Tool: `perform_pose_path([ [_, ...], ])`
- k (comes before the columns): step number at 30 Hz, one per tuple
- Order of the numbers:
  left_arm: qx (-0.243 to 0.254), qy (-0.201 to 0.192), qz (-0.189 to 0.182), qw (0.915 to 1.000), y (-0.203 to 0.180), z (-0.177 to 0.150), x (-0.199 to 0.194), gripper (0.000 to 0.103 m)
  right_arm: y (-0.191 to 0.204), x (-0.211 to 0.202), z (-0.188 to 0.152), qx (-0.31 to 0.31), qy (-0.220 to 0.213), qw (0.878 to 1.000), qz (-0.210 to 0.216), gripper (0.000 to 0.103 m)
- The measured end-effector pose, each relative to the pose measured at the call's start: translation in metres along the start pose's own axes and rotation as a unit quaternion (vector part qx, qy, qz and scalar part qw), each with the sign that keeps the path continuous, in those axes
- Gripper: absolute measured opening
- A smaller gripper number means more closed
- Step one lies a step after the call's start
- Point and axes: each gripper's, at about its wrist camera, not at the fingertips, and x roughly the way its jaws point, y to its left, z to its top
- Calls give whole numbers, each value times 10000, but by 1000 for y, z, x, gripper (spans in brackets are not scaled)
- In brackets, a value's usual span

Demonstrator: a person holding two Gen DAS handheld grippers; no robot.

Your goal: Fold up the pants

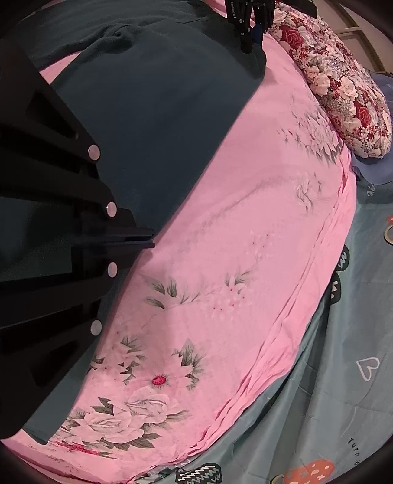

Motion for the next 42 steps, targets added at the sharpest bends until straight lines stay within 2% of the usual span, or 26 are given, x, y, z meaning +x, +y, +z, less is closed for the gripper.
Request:
perform_pose_path([
  [6, 2, -122, -17, 9999, -1, 6, -8, 31, 0, -15, -2, 17, -156, 9999, -8, 1],
  [7, 10, -114, -12, 9999, -2, 7, -8, 35, -1, -15, -2, 25, -144, 9999, -9, 1],
  [8, -1, -138, 30, 9999, -1, 8, -8, 53, -1, -15, -3, 30, -128, 9999, -7, 1],
  [9, -9, -226, 93, 9997, 0, 9, -9, 75, -1, -14, -3, 29, -113, 9999, -13, 1],
  [10, 11, -316, 119, 9994, 0, 10, -11, 82, 0, -14, -4, 28, -106, 9999, -19, 1],
  [11, 54, -420, 163, 9990, 0, 12, -14, 84, 1, -13, -5, 28, -93, 10000, -20, 1],
  [14, 81, -440, 108, 9989, 2, 19, -14, 83, 4, -9, -5, 2, -56, 10000, -38, 1],
  [16, 23, -336, 100, 9994, 5, 22, -7, 75, 5, -8, -5, 11, -46, 10000, -40, 1],
  [17, -1, -284, 85, 9996, 6, 23, -4, 58, 5, -8, -5, 23, -47, 10000, -35, 1],
  [18, -66, -152, 3, 9999, 10, 23, 3, 37, 4, -7, -5, 30, -45, 10000, -26, 1],
  [20, -196, 49, -91, 9998, 15, 22, 14, 20, 5, -6, -6, 32, -33, 10000, -17, 1],
  [21, -203, 125, -97, 9997, 16, 20, 19, 17, 5, -6, -7, 29, -27, 10000, -14, 1],
  [26, 3, 63, -27, 10000, 10, 16, 17, 5, 4, -9, -6, 60, -85, 9999, -51, 1],
  [33, -33, -334, -14, 9994, 12, 18, -18, 3, 5, -39, -8, 123, -410, 9991, -50, 1],
  [38, 87, -684, -112, 9976, 3, 4, -63, 3, 26, -95, -27, 19, -798, 9968, 76, 1],
  [42, 203, -907, -247, 9954, -4, -30, -104, 3, 63, -145, -61, -202, -1073, 9937, 261, 1],
])
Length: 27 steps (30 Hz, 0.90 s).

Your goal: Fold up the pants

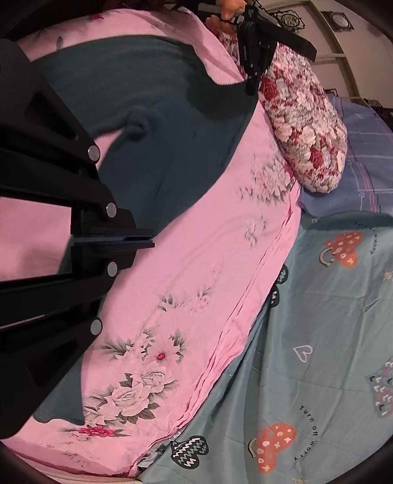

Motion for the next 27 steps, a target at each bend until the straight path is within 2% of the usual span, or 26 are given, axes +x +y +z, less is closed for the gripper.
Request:
perform_pose_path([
  [3, 40, 6, -146, 9999, -10, -35, -26, 3, 44, -30, -34, -99, -6, 9998, 181, 1],
  [7, 77, 189, -317, 9993, -22, -93, -43, 3, 95, -41, -87, -74, 204, 9989, 418, 1],
  [10, -28, 307, -362, 9989, -22, -127, -45, 3, 118, -41, -117, 16, 292, 9985, 468, 1],
  [12, -159, 340, -385, 9986, -17, -140, -44, 3, 122, -40, -124, 197, 259, 9985, 448, 1],
  [15, -248, 312, -371, 9985, -13, -147, -44, 3, 121, -45, -125, 379, 93, 9986, 359, 1],
  [20, -199, 141, -282, 9993, -15, -139, -54, 3, 114, -65, -115, 508, -270, 9981, 230, 1],
  [23, -206, 8, -134, 9997, -9, -135, -65, 4, 113, -80, -113, 470, -437, 9974, 332, 1],
  [25, -203, 51, -70, 9998, -1, -139, -66, 4, 124, -77, -121, 198, -182, 9982, 528, 1],
  [27, -117, 273, -81, 9995, 2, -152, -59, 4, 133, -63, -137, 41, 220, 9979, 610, 1],
])
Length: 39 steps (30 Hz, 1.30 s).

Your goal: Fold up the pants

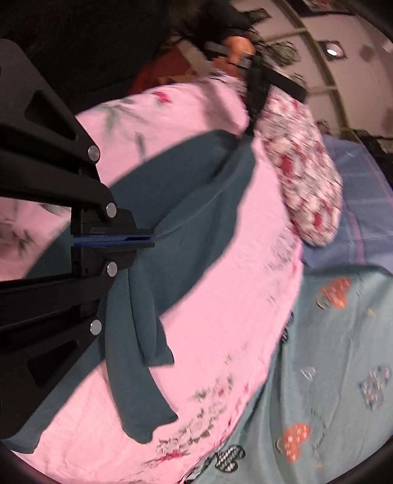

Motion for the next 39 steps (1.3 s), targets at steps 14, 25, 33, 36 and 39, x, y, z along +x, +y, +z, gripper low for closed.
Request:
perform_pose_path([
  [14, 376, -462, -327, 9977, -25, -24, -37, 73, 8, 23, -23, -119, 325, 9994, 51, 2],
  [25, 541, 419, -694, 9952, -75, -25, 19, 72, -1, 3, -31, -135, 404, 9991, -1, 17],
  [33, 1489, -517, -1403, 9775, -158, 4, -43, 78, -153, -30, 48, 2029, 225, 9659, -1592, 40],
  [36, 1831, -677, -1920, 9618, -212, 20, -40, 78, -210, 1, 69, 2845, 689, 9375, -1881, 41],
  [39, 2016, -675, -2377, 9478, -269, 32, -24, 78, -246, 38, 81, 3220, 1000, 9129, -2299, 41],
])
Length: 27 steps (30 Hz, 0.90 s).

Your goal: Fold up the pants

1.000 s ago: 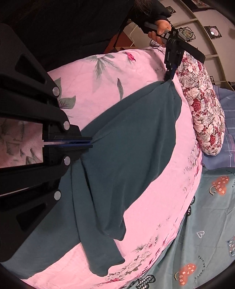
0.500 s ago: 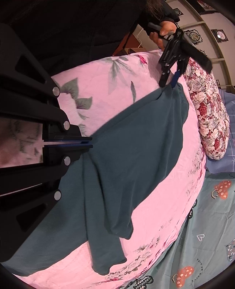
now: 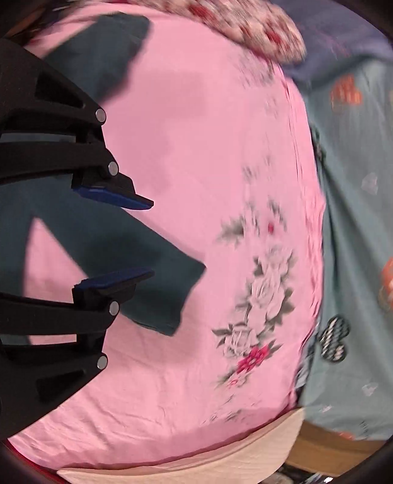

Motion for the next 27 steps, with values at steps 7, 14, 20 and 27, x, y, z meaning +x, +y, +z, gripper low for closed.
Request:
perform_pose_path([
  [7, -299, 623, -258, 9973, -15, -1, 62, 75, -4, 76, 10, 236, 512, 9971, -517, 20],
  [14, -293, 597, -287, 9974, -8, -6, 56, 75, -64, -7, -18, 713, -391, 9963, 279, 2],
  [20, -138, 550, -361, 9977, -14, -7, 61, 77, -169, -112, -106, 1622, -1371, 9755, 579, 2],
  [27, -160, 733, -295, 9967, -15, -10, 73, 77, -217, -92, -228, 2564, -958, 9584, 807, 2],
])
